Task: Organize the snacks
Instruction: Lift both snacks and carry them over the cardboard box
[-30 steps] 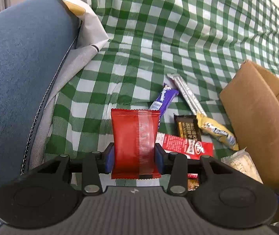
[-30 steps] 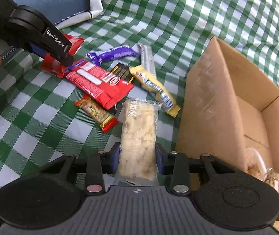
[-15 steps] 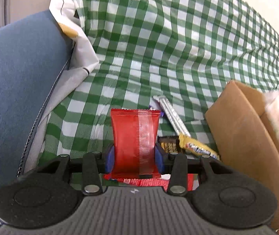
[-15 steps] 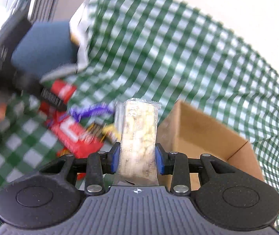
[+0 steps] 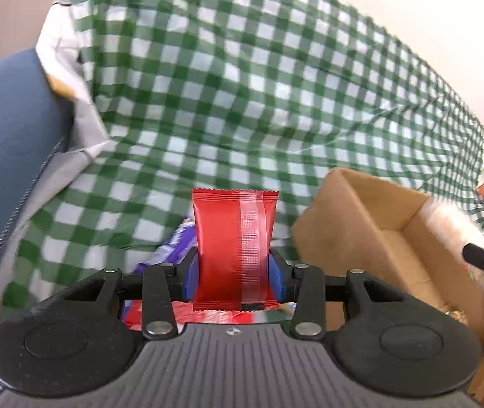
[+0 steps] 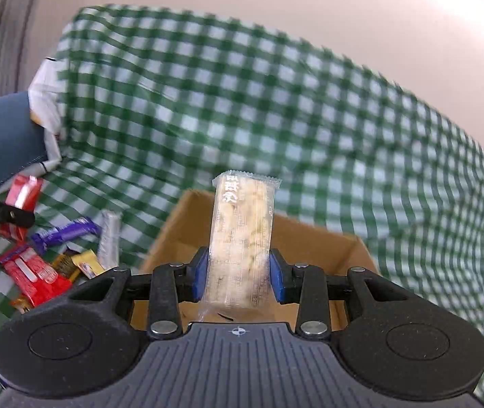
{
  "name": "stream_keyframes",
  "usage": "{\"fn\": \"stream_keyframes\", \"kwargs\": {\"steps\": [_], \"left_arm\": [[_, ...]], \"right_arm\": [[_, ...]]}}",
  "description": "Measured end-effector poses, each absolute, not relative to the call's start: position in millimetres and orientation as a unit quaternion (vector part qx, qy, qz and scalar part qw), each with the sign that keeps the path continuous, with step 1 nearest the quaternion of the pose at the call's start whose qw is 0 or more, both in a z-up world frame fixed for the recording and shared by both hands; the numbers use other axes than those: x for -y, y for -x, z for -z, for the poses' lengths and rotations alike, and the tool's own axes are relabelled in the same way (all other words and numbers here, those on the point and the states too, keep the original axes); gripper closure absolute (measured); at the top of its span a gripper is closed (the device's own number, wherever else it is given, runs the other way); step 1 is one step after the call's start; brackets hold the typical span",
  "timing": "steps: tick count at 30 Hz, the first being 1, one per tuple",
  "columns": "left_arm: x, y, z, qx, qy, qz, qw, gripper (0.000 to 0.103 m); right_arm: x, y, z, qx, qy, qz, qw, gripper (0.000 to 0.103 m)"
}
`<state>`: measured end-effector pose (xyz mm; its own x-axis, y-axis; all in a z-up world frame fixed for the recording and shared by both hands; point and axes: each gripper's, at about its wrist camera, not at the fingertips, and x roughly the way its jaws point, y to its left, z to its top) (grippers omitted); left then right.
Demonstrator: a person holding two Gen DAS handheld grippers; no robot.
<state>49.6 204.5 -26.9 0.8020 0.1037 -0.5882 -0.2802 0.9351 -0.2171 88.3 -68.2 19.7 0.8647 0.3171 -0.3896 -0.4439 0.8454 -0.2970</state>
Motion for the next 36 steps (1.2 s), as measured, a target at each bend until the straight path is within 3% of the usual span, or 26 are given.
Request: {"fn": "stream_keyframes", "kwargs": {"steps": [20, 36], "left_arm": [[-127, -66, -6, -0.234, 0.137, -0.016, 0.963, 0.058], [-89, -69, -1, -0.237, 0.091, 0.031, 0.967, 0.058]], "right_arm": [[133, -91, -11, -0.152, 0.229, -0.133, 0.952, 0.065], [147, -99, -10, -0.164, 0.205, -0.122, 0.957, 0.065]]}}
